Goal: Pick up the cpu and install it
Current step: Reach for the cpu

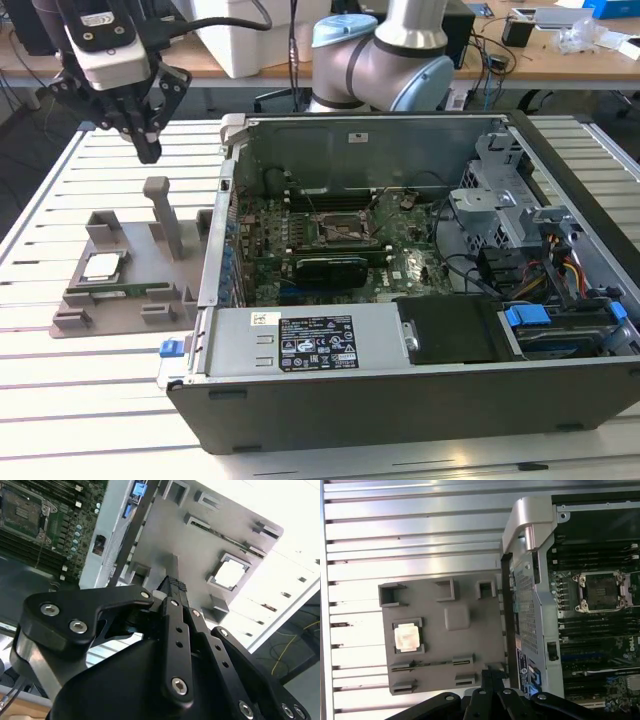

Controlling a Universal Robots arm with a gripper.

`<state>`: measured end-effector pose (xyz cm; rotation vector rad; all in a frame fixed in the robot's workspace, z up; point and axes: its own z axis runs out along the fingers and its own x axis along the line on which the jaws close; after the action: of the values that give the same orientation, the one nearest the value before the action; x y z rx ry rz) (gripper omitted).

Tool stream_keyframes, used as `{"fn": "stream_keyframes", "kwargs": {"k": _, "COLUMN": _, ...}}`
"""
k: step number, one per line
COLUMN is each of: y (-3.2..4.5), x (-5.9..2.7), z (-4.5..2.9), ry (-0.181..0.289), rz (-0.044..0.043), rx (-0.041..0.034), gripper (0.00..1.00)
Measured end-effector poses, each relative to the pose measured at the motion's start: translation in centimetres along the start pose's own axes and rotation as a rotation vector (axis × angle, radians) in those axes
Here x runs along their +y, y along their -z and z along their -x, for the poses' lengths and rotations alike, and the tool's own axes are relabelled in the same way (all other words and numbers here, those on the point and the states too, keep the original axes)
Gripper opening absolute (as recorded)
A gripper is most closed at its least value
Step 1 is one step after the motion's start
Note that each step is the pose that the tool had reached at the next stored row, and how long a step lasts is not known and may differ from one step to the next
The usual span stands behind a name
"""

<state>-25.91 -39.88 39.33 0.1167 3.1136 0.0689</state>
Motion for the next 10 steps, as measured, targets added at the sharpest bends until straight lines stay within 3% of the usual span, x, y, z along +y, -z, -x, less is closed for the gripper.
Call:
{"fn": "stream_keyframes", "kwargs": {"k": 5, "y": 0.05, "x": -0.14, "z": -1.96, "ry": 0.000, "rz": 0.0000, "rx": 0.0000, "gripper": 0.11}}
{"fn": "stream_keyframes", "kwargs": {"k": 7, "y": 0.08, "x": -0.25, "z": -3.33, "ry": 0.000, "rz": 0.0000, "rx": 0.0000, "gripper": 0.11}}
{"fn": "stream_keyframes", "kwargs": {"k": 10, "y": 0.11, "x": -0.34, "z": -4.53, "ry": 0.000, "rz": 0.0000, "rx": 0.0000, "gripper": 0.11}}
